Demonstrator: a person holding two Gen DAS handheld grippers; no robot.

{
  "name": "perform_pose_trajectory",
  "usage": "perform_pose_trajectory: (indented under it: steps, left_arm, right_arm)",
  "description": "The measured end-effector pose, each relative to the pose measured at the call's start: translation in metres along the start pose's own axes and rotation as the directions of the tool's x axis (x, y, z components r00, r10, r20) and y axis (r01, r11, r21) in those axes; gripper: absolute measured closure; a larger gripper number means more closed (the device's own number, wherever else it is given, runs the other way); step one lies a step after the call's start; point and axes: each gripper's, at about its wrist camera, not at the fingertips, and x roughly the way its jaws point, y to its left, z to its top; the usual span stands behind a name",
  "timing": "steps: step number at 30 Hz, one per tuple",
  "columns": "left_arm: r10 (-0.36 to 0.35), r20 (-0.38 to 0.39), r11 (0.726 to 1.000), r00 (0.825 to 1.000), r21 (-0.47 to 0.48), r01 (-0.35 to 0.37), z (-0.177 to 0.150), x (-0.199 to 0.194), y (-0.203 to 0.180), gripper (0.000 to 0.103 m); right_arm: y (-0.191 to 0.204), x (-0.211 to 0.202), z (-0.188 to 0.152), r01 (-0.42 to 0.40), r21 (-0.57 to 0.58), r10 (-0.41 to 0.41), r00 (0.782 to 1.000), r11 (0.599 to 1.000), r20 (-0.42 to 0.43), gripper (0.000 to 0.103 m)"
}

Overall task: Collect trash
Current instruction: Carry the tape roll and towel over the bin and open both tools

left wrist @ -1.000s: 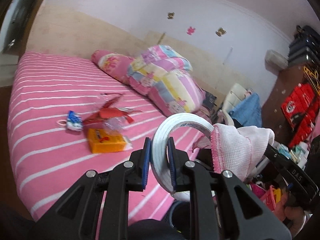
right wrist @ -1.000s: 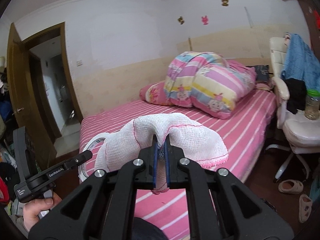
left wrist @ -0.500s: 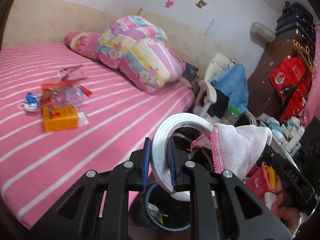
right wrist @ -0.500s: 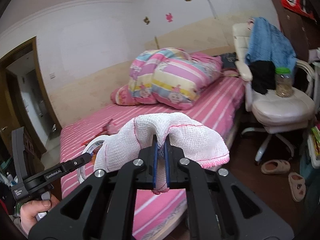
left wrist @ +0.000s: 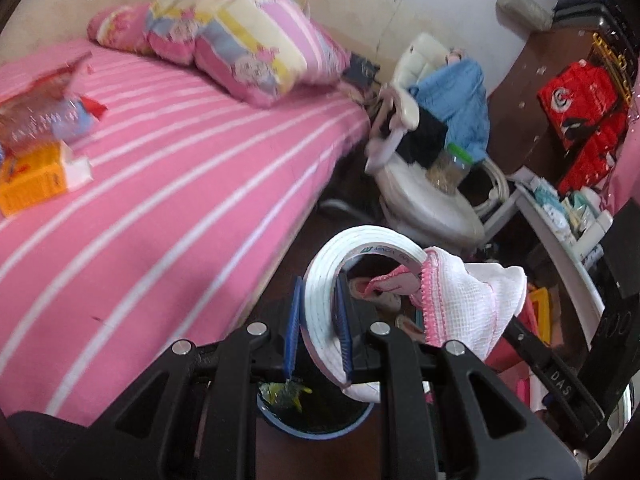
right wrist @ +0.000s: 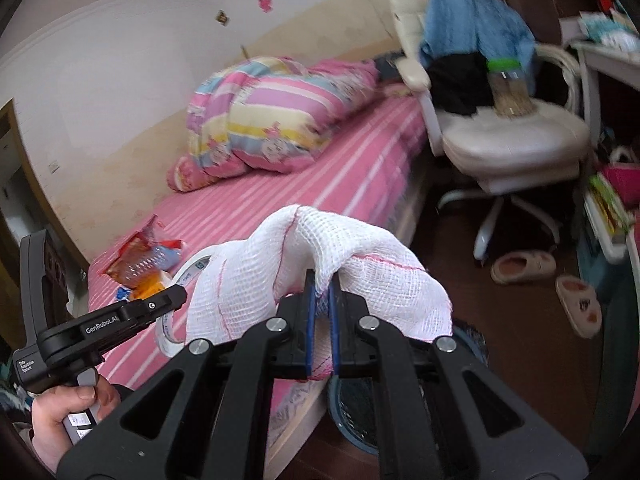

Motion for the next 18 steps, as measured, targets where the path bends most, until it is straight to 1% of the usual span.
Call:
perform_pose_trajectory:
  steps: [5, 6, 8, 10, 11, 12, 14, 15, 17, 18]
  left_arm:
    - [0.0, -0.108, 1.0, 0.994, -0.008, -0.001, -0.012, 0.045, 0.0, 0.087]
    - [0.004, -0.142, 1.0, 0.99, -0.001, -0.004, -0.016, 0.058, 0.0, 0.087]
    - [0.011, -0.177, 1.0, 0.984, 0.008, -0.01, -0.019, 0.072, 0.0, 0.087]
    - [0.021, -0.223, 1.0, 0.975, 0.025, -0.016, -0.023, 0.091, 0.001, 0.087]
    - [0.025, -0.239, 0.999, 0.971, 0.029, -0.019, -0.025, 0.098, 0.002, 0.087]
    - [0.037, -0.272, 0.999, 0.962, 0.036, -0.028, -0.028, 0.111, 0.004, 0.087]
    - [0.051, -0.311, 0.998, 0.949, 0.045, -0.039, -0.033, 0.126, 0.007, 0.087]
    - [0.042, -0.345, 0.999, 0.938, 0.031, -0.033, -0.038, 0.139, 0.01, 0.087]
    - [0.045, -0.38, 0.999, 0.924, 0.028, -0.037, -0.042, 0.154, 0.013, 0.087]
    - [0.045, -0.404, 0.999, 0.914, 0.029, -0.037, -0.045, 0.164, 0.015, 0.087]
  right_arm:
    - [-0.032, 0.028, -0.018, 0.021, 0.112, -0.011, 0.996, 0.994, -0.09, 0.096]
    - [-0.041, 0.035, -0.024, 0.022, 0.152, -0.004, 0.993, 0.988, -0.117, 0.096]
    - [-0.055, 0.05, -0.034, 0.026, 0.22, 0.01, 0.987, 0.975, -0.162, 0.096]
    - [-0.072, 0.067, -0.048, 0.037, 0.297, 0.029, 0.976, 0.954, -0.215, 0.096]
    - [-0.076, 0.072, -0.052, 0.041, 0.318, 0.034, 0.973, 0.947, -0.228, 0.096]
    - [-0.083, 0.08, -0.059, 0.053, 0.349, 0.04, 0.967, 0.936, -0.252, 0.096]
    - [-0.09, 0.092, -0.068, 0.07, 0.386, 0.046, 0.958, 0.92, -0.283, 0.096]
    - [-0.097, 0.101, -0.076, 0.084, 0.413, 0.051, 0.951, 0.907, -0.305, 0.096]
    - [-0.106, 0.113, -0.085, 0.108, 0.447, 0.054, 0.941, 0.888, -0.335, 0.096]
    - [-0.111, 0.118, -0.089, 0.118, 0.463, 0.058, 0.936, 0.878, -0.347, 0.096]
